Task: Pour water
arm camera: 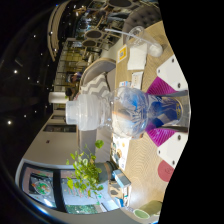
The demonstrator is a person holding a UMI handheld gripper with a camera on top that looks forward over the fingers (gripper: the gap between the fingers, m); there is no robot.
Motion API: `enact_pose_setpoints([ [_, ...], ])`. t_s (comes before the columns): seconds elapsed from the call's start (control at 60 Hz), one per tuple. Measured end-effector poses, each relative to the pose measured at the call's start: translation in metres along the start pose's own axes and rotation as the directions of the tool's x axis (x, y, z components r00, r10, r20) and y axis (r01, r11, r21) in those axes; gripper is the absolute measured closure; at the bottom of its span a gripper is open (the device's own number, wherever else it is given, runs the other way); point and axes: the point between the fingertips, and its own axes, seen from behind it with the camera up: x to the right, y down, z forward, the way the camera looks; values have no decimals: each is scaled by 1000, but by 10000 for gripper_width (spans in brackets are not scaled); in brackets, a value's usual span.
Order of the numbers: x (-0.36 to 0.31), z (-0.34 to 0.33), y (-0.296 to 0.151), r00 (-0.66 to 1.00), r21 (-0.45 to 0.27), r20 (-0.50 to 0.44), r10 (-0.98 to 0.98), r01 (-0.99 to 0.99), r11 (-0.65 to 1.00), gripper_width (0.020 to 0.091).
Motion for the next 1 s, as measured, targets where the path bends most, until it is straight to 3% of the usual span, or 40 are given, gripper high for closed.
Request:
enact_pose_setpoints([
  [0.067, 3, -1, 0, 999, -3, -18, -28, 28, 1000, 737],
  [0.283, 7, -25, -22, 979, -12, -149, -138, 138, 990, 738],
  [0.517, -33, -85, -85, 805, -64, -332, -492, 501, 863, 738],
  [0.683, -102, -119, -120, 463, -199, -401, -791, 799, 568, 740],
  [0.833, -171, -121, -113, 103, -301, -318, -942, 932, 203, 743],
  [1.0, -204, -108, -103, -256, -424, -216, -942, 894, -145, 744],
])
